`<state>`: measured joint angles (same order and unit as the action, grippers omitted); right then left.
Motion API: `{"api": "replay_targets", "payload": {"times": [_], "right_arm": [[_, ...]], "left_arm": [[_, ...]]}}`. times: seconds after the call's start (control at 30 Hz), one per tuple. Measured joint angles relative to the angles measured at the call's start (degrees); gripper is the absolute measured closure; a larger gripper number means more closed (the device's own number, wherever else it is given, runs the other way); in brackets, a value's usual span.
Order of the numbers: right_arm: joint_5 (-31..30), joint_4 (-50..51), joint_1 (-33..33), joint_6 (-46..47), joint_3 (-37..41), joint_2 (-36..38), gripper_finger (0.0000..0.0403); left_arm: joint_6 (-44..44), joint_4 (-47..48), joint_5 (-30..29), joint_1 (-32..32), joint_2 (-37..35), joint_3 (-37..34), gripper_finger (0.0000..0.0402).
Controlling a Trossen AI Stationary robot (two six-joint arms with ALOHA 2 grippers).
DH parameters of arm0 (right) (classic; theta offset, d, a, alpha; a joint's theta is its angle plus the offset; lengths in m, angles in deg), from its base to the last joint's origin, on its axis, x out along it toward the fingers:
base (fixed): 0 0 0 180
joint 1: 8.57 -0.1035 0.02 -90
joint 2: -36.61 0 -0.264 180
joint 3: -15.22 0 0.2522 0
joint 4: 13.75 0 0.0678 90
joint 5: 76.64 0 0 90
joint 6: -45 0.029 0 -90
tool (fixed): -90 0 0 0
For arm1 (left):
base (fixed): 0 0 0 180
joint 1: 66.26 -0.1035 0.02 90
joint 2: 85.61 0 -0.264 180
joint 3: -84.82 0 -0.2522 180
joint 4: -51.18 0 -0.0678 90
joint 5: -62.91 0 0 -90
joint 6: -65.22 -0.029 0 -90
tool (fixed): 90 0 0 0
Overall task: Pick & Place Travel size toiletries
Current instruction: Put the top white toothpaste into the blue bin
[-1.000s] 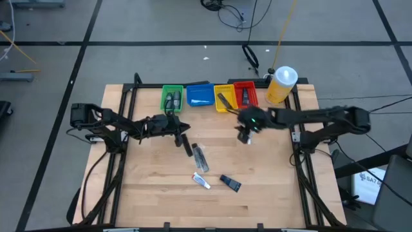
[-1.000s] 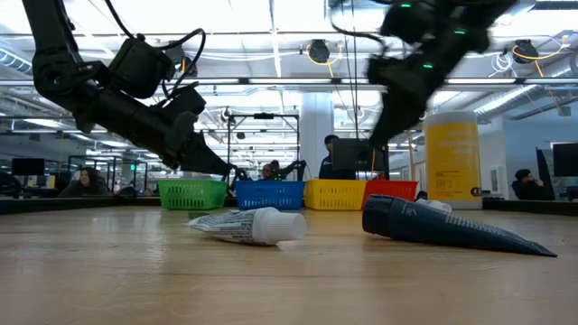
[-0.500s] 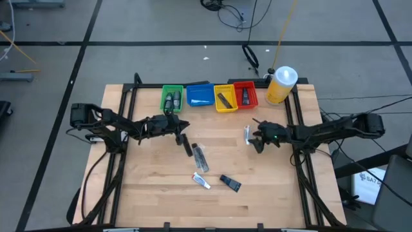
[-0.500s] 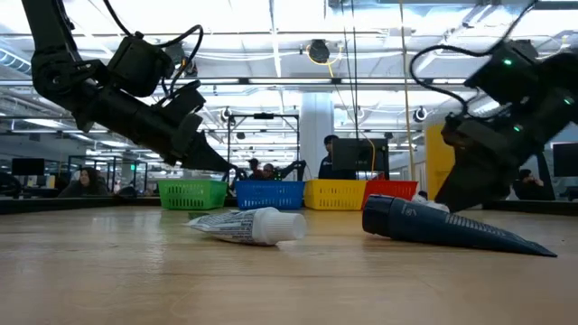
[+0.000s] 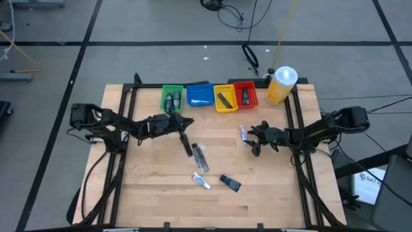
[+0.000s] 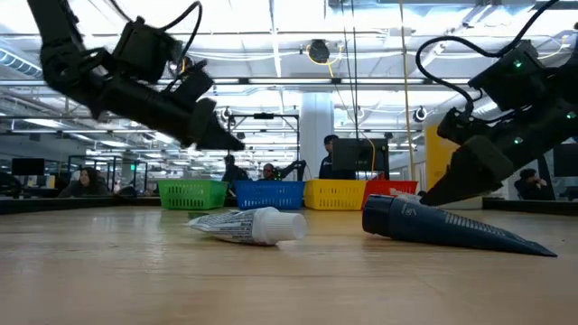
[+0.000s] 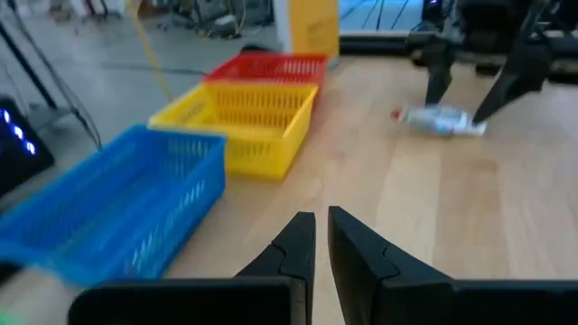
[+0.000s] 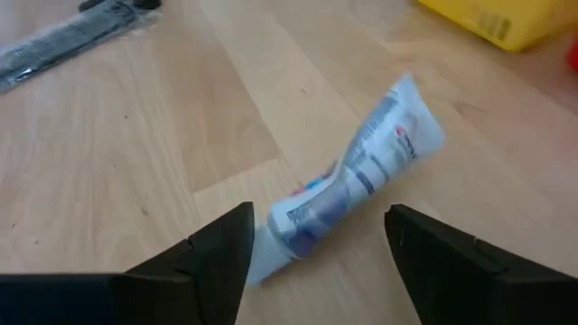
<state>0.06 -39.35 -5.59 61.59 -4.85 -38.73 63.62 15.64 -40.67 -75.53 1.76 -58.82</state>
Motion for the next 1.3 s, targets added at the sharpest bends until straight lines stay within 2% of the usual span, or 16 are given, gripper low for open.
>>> {"api": "replay_targets", "payload": {"times": [0.17, 0.3, 0.4, 0.53, 0.63, 0.73, 0.93, 1.03, 1.17, 1.3], "right_arm": [[2.14, -0.41, -0.44, -6.16, -3.43, -5.88, 0.0188], [3.08, -0.73, -0.5, -8.78, -6.62, -9.92, 0.023], [3.34, -0.73, -0.52, -10.64, -8.02, -11.33, 0.0276], [3.04, -1.05, -0.48, -11.92, -8.82, -11.59, 0.0335], [2.99, -4.08, -0.48, -13.22, -9.08, -11.59, 0.0339], [3.04, -8.63, -0.48, -15.2, -9.07, -11.55, 0.0339], [3.03, -12.88, -0.5, -22.97, -9.11, -11.55, 0.0335], [2.93, -13.27, -0.48, -25.88, -9.22, -11.55, 0.0338], [2.81, -14.58, -0.48, -28.67, -9.26, -11.53, 0.0337], [2.56, -16.23, -0.48, -29.95, -9.28, -11.53, 0.0336]], "left_arm": [[-3.98, 8.4, 0.23, 1.41, 1.8, 8.24, 0.0364], [-5.38, 13.89, 1.69, 1.39, 4.73, 14.4, 0.0364], [-5.64, 15.29, 4.98, 1.08, 7.45, 18.27, 0.0364], [-7.87, 15.74, 13.14, 0.55, 11.08, 22.04, 0.036], [-8.19, 15.82, 17.98, 0.51, 14.13, 24.73, 0.0333], [-5.48, 15.99, 21.73, 0.3, 17.25, 27.2, 0.0285], [6.76, 16.13, 29.96, -1.64, 23.36, 32.78, 0.0173], [12.67, 16.03, 34.92, -2.67, 25.93, 35.46, 0.013], [19.34, 15.9, 36.89, -2.96, 29.32, 38.94, 0.0105], [22.35, 16.25, 37.13, -2.76, 31.91, 41.16, 0.0116]]}}
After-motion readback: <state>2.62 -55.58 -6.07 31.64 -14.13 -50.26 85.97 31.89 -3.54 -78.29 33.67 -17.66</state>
